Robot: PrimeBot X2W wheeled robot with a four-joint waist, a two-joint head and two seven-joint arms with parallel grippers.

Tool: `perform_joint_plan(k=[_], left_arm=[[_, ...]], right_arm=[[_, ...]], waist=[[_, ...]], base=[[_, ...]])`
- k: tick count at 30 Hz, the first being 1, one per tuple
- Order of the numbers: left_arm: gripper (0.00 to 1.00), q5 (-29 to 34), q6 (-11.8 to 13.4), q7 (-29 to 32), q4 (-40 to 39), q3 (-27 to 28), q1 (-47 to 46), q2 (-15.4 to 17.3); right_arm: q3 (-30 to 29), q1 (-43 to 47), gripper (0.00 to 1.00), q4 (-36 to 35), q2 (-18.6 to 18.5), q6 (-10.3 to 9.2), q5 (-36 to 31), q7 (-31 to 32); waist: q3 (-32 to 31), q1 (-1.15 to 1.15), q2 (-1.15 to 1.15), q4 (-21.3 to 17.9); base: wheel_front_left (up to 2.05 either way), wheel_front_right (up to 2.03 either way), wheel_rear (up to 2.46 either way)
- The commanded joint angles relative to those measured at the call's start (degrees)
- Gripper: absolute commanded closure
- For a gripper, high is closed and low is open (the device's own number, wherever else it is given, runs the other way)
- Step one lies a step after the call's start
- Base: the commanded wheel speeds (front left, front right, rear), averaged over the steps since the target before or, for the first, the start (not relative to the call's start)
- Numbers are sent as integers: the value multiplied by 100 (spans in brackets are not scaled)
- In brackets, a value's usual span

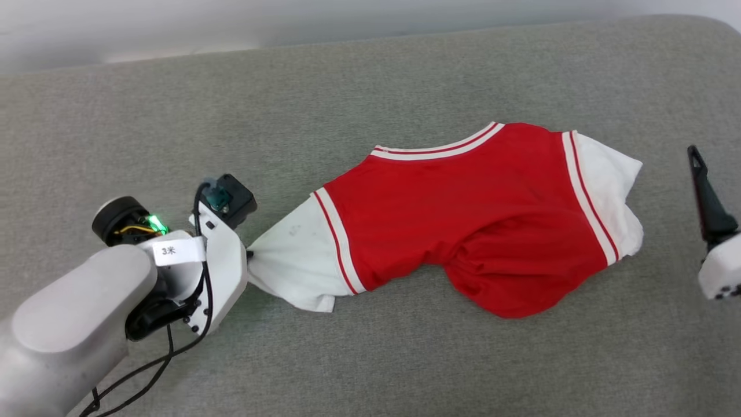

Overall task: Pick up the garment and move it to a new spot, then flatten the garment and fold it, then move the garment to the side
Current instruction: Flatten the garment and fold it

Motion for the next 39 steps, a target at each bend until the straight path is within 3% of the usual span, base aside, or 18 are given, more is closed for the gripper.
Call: perform_joint_plan(k=[1, 8, 13, 19, 24, 33, 34, 35, 39], left_arm=[[100, -8, 74, -66, -93, 61, 55, 60], [100, 122, 225, -159, -506, 157, -128, 130], [100, 276, 251, -190, -646, 192, -342, 82], [100, 424, 239, -261, -775, 260, -646, 15], [100, 521, 262, -338, -881, 318, -800, -3], [100, 596, 297, -441, -944, 293, -804, -45], [100, 603, 293, -450, -938, 281, -788, -51], [100, 602, 298, -483, -923, 279, -766, -64], [100, 548, 299, -575, -809, 259, -650, -89]], right_arm=[[132, -186, 0, 42, -219, -4, 220, 365], [1443, -1034, 0, 303, -1716, -4, 1788, 2773], [2208, -1783, 0, 526, -2268, -4, 2963, 4254], [2532, -2563, 0, 1098, -2244, -4, 3453, 5103], [2728, -2795, 0, 1687, -2018, -4, 3408, 5018], [3687, -2296, 0, 2425, -1699, 29, 3747, 4968], [3683, -2347, 78, 2442, -1717, 30, 3769, 4891], [3667, -2433, 100, 2449, -1727, 30, 3797, 4789], [3552, -2783, 100, 2432, -1925, 4, 3813, 4287]], waist=[[13, 0, 0, 67], [290, 0, 0, 287], [613, 0, 0, 437], [1028, 0, 0, 621], [1280, 0, 0, 726], [1283, 0, 0, 746], [1248, 0, 0, 735], [1199, 0, 0, 721], [891, 0, 0, 660]], base=[[0, 0, 0], [0, 0, 0], [0, 0, 0], [0, 0, 0], [0, 0, 0], [0, 0, 0], [0, 0, 0], [0, 0, 0], [0, 0, 0]])
